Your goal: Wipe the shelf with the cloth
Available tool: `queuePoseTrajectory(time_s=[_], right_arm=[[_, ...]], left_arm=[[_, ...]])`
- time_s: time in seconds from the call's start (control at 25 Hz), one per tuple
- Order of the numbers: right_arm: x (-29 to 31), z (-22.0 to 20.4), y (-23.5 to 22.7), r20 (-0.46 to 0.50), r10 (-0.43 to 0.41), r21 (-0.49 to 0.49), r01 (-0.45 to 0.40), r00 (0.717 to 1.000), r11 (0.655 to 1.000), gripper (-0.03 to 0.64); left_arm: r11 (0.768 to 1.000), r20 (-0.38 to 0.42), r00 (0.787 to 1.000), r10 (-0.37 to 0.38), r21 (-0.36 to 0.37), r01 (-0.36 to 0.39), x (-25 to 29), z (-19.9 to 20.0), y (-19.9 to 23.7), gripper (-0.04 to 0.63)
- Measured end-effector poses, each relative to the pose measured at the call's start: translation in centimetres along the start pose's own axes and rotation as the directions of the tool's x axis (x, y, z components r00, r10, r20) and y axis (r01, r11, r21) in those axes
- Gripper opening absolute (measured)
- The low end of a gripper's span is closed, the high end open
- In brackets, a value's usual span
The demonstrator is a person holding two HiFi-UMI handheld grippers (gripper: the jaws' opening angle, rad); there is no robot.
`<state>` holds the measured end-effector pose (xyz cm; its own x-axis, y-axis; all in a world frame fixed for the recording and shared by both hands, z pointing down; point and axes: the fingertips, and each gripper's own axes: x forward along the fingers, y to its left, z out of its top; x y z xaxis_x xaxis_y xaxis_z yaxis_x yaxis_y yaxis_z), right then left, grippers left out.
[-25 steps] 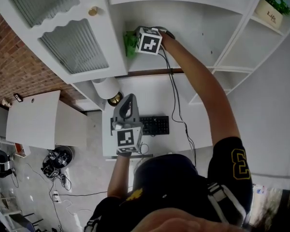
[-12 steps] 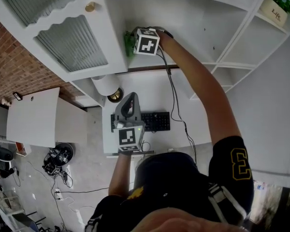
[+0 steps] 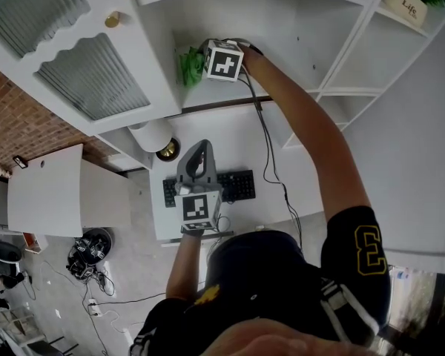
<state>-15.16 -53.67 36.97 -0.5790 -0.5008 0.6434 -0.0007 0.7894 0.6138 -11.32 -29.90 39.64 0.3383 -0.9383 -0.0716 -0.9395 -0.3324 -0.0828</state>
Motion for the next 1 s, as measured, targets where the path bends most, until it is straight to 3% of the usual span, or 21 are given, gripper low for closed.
queuePoseTrajectory(time_s=[0.4, 0.84, 1.0], right_arm=[[-1.5, -2.5, -0.3, -0.033, -0.012, 0.035, 0.013, 0.999, 0.999, 0.081], [-4.6, -8.2, -1.2, -0.126, -0.048, 0.092, 0.06, 0.991, 0.994, 0.081], [-5.6, -10.0, -0.9, -0.143, -0.035, 0.158, 0.058, 0.989, 0.986, 0.081]], left_arm=[[0.999, 0.001, 0.999, -0.036, 0.015, 0.036, 0.8, 0.4, -0.8, 0.018], [0.995, 0.004, 0.995, -0.095, 0.013, 0.095, 1.7, 0.4, -3.1, 0.018], [0.993, 0.006, 0.993, -0.114, 0.008, 0.114, 1.9, 0.4, -3.8, 0.018]])
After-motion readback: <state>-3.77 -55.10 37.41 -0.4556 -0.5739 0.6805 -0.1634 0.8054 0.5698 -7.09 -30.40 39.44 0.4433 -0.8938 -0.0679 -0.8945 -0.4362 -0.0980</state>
